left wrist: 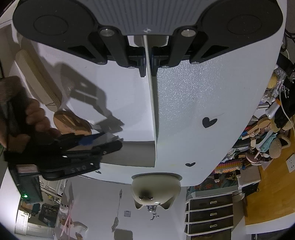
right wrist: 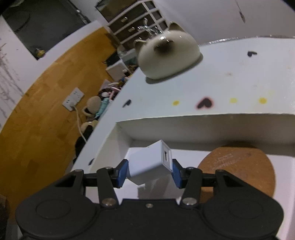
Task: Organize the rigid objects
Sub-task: 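Carry the charger plug into the tray and release it, then withdraw the right gripper from the tray toward the remaining items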
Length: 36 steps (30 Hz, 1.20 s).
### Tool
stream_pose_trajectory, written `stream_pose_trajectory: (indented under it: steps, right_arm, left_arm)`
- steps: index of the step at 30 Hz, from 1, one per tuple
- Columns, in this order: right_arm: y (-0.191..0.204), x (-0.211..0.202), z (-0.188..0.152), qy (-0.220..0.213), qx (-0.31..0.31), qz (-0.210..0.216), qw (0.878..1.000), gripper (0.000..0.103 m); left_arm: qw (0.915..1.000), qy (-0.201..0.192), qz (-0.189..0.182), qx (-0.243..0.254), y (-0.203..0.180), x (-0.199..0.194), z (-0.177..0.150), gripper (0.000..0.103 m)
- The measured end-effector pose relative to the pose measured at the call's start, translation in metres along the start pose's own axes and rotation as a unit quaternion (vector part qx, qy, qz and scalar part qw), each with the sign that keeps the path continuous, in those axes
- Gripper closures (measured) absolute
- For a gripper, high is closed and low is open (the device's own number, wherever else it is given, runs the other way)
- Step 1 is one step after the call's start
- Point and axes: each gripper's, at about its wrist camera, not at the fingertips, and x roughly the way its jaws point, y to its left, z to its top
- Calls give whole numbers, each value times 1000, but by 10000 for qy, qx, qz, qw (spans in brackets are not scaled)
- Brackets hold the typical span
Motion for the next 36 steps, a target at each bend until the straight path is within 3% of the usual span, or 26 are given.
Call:
stream_pose_trajectory:
  steps: [4, 6, 7, 8, 19, 23, 36]
  right_arm:
    - [-4, 3, 3, -144, 85, 37, 9999, 51]
    - [-4, 1, 3, -177, 110, 69, 9998, 37]
    - [-3, -1, 3, -203, 91, 54, 9997, 25]
    - [-3, -3, 2, -227, 46, 7, 9997, 21]
    - [3, -30, -6, -256, -380, -12, 9990, 19]
    - [11, -42, -9, -245, -566, -315, 9976, 16]
    - [25, -100, -33, -570, -1015, -394, 9924, 10]
  left_arm:
    - [10000, -17, -12, -22, 1, 0, -1, 99]
    - [10000, -25, -22, -33, 1, 0, -1, 99]
    - [10000, -31, -28, -37, 1, 0, -2, 99]
    - [10000, -36, -36, -44, 1, 0, -2, 99]
    - [10000, -51, -39, -52, 2, 0, -1, 98]
    - [10000, -41, -19, -38, 0, 0, 0, 98]
    - [9999, -68, 8, -123, 1, -1, -1, 99]
